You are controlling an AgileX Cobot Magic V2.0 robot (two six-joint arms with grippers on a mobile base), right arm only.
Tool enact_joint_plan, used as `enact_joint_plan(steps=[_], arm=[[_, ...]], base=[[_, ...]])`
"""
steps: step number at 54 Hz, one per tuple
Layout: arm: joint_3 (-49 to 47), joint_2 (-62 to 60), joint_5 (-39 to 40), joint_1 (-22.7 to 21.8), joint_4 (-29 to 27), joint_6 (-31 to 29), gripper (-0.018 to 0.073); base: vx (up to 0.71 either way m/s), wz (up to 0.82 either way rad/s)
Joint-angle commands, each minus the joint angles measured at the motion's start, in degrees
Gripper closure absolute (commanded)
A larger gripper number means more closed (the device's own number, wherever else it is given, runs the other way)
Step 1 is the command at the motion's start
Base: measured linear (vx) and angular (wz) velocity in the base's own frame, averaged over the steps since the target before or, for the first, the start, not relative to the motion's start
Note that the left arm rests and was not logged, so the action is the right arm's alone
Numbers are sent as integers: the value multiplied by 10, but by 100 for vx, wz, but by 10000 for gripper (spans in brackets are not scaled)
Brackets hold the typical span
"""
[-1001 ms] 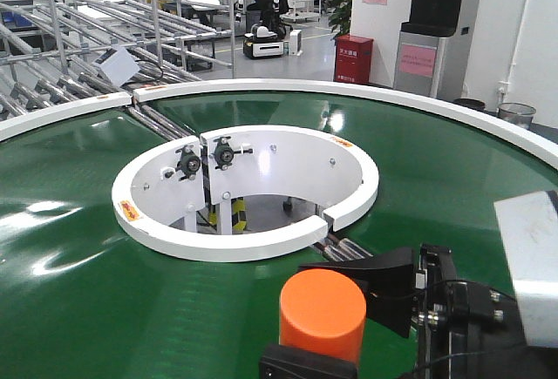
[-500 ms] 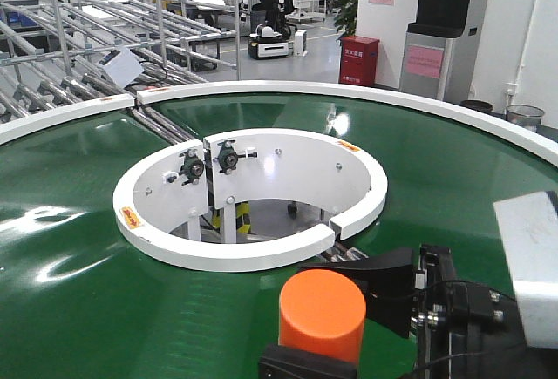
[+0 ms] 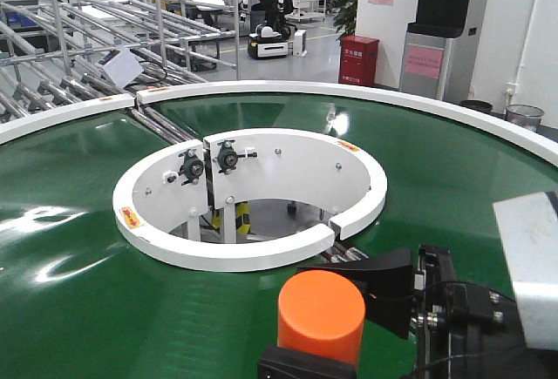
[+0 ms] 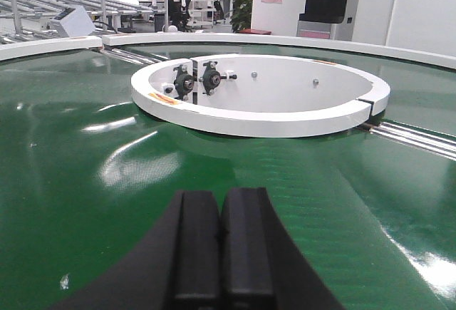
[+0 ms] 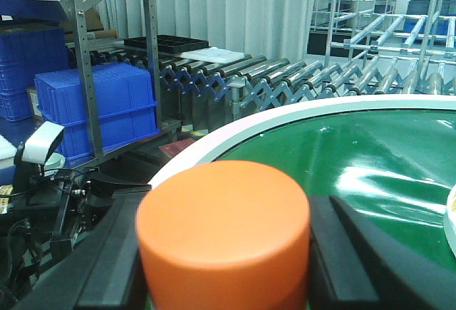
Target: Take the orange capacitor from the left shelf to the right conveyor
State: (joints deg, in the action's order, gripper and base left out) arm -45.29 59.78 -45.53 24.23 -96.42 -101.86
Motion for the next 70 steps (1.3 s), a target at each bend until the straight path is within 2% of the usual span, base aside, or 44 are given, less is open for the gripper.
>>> enact_joint_plan(steps=[1,7,11,16,28,33,38,43,45,47,51,54,57,59,64,67,70], arm=[[-21,-8,-15,-1,-51,-6,570],[-21,-8,-9,-1,-51,-6,570],[-21,-8,26,-1,-51,-6,570],[-21,-8,117,-1,-51,-6,570],[-21,-8,401,-1,-51,-6,570],[-21,-8,476,-1,-51,-6,570],[-21,-8,522,-1,-51,-6,570],[-21,-8,525,-1,-47,-4,570],[-19,-8,522,-2,-26,5,570],[-19,-8,519,-2,19,25,570],[-19,-8,508,-2,130,119,570],[-19,-8,507,-2,219,224,569],[-18,-8,512,-2,324,357,569],[-18,-8,518,-2,372,432,569],[-15,-6,537,-2,468,616,569],[-6,-4,559,-2,511,689,569],[9,0,586,-2,545,737,569]], base=[[0,0],[0,0],[0,0],[0,0],[0,0],[0,0],[0,0],[0,0],[0,0],[0,0],[0,0],[0,0],[0,0],[0,0],[0,0],[0,0],[0,0]])
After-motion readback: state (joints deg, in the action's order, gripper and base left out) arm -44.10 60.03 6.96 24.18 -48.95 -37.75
